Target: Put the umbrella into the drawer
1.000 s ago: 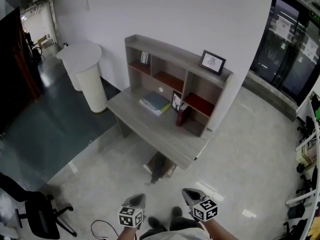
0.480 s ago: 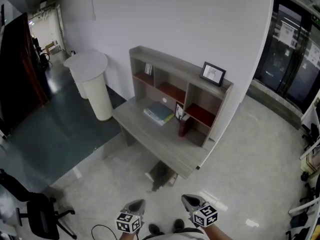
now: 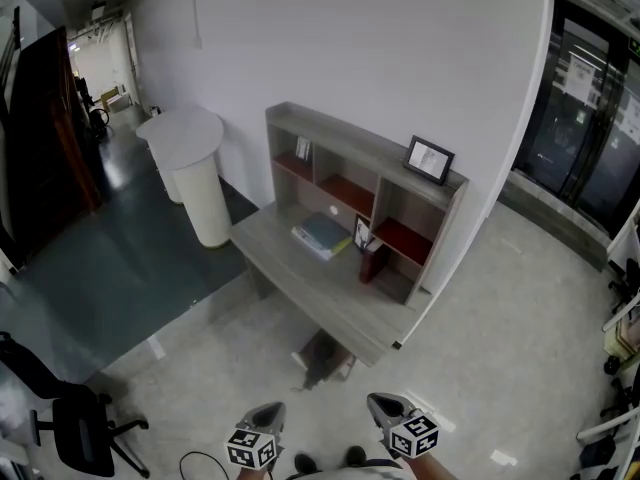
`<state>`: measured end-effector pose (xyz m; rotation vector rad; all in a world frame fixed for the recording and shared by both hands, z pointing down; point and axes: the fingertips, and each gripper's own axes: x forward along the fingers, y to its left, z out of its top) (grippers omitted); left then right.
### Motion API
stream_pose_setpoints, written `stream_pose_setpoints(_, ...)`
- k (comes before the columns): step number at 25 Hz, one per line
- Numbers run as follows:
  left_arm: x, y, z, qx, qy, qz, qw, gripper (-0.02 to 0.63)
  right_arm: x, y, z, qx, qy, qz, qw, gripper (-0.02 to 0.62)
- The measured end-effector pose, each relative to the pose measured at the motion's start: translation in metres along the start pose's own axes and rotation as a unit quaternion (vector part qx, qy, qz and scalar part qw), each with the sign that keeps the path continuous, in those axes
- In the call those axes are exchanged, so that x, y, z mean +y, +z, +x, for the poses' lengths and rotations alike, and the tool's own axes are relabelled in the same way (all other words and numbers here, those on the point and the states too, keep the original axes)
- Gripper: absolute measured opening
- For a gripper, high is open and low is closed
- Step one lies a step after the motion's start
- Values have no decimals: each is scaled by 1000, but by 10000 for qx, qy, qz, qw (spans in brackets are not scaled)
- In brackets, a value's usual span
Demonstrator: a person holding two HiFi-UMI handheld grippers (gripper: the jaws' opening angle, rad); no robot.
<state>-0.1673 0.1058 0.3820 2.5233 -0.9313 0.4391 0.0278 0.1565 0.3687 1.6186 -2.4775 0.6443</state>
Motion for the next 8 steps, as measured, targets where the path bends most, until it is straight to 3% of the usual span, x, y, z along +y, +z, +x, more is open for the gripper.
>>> stream_pose_setpoints(8, 1, -2, 3, 26, 54, -10, 10000, 2, -6, 2, -1, -23, 18, 21, 10000, 5)
